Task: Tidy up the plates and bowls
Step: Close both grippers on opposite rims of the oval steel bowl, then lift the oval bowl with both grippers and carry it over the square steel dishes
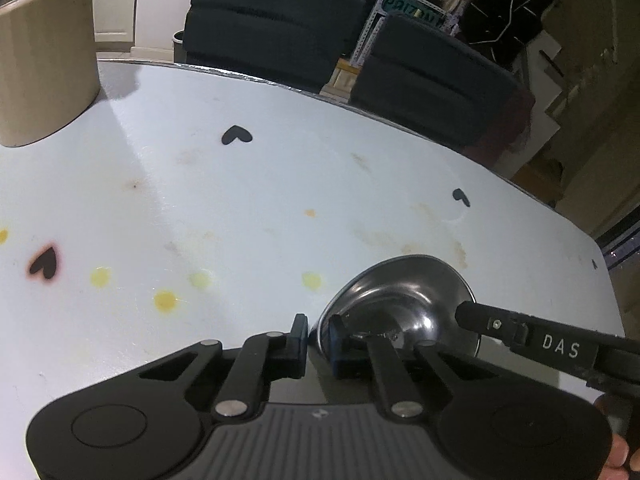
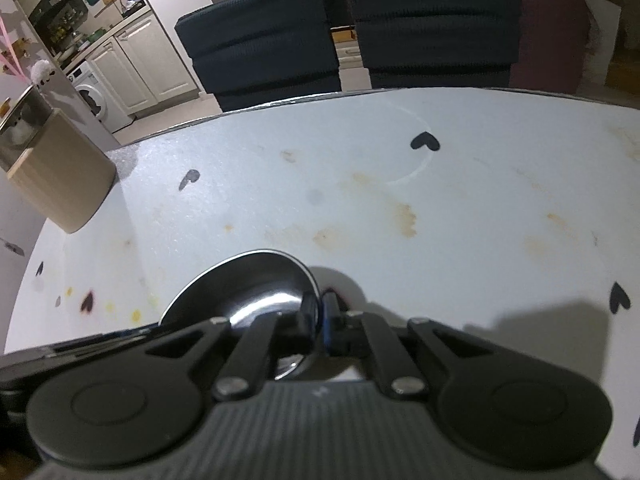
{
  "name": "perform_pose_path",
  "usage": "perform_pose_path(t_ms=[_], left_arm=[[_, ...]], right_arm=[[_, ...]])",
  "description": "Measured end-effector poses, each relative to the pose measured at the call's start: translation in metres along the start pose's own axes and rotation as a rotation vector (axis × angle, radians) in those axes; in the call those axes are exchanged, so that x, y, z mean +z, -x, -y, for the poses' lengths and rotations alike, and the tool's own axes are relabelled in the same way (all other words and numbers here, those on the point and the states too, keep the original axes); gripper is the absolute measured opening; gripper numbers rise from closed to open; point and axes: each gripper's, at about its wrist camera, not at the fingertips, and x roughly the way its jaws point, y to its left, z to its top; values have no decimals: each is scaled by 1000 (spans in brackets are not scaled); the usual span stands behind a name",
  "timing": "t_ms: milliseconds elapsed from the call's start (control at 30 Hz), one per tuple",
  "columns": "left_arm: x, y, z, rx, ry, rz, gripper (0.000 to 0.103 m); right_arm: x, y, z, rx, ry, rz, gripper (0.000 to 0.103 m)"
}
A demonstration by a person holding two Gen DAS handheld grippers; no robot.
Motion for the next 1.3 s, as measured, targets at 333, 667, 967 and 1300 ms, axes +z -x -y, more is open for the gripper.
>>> perform_pose_path(t_ms=[333, 667, 967, 1300], left_arm=[[-7, 49, 15, -47, -69, 86, 9], [-30, 121, 7, -77, -94, 161, 9], [-57, 176, -21, -44, -111, 210, 9], [-84, 210, -65, 19, -79, 214, 9]], right_arm=[[-18, 51, 1, 9, -27, 70, 5], [-54, 117, -19, 48, -50, 159, 5], [-88, 149, -53, 105, -35, 196, 5], [-106, 145, -95, 177, 12, 162, 5]])
